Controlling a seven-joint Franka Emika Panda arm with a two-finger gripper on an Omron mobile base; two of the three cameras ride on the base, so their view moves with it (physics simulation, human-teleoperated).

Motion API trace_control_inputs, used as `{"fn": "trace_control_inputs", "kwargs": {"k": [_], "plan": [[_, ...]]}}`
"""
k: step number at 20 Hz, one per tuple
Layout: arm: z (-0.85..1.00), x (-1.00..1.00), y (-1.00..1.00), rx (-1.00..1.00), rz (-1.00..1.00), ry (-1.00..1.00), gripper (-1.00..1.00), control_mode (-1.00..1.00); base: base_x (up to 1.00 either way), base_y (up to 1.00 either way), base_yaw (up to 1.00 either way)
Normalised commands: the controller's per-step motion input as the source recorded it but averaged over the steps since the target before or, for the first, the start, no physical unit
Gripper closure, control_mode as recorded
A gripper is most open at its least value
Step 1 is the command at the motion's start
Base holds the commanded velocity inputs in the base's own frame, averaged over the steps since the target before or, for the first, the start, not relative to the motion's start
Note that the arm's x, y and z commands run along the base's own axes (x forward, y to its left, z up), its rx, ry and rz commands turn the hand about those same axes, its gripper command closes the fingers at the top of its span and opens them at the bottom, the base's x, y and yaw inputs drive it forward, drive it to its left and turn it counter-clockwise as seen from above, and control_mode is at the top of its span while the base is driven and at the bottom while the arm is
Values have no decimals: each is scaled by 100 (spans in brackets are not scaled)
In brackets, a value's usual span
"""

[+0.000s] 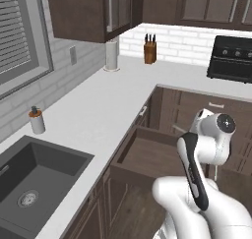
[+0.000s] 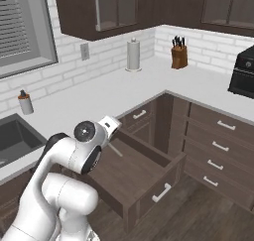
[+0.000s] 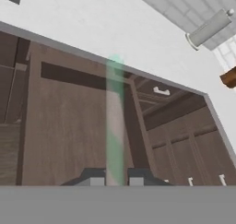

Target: Take a straw from the drawer in front and place it inside the glass cup on the dining counter.

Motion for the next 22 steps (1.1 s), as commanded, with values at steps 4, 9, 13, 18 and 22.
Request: {"fn": "trace_control_inputs", "kwargs": {"k": [4, 9, 13, 18, 22], "plan": [[-22, -1, 10, -8, 0, -2, 100, -100, 0, 0, 0], [-4, 0, 4, -3, 0, 0, 100, 100, -3, 23, 0], [0, 0, 0, 0, 0, 0, 100, 100, -48, 18, 0], [0, 0, 0, 0, 0, 0, 100, 100, -54, 6, -8], [0, 0, 0, 0, 0, 0, 100, 100, -47, 1, -28]]}}
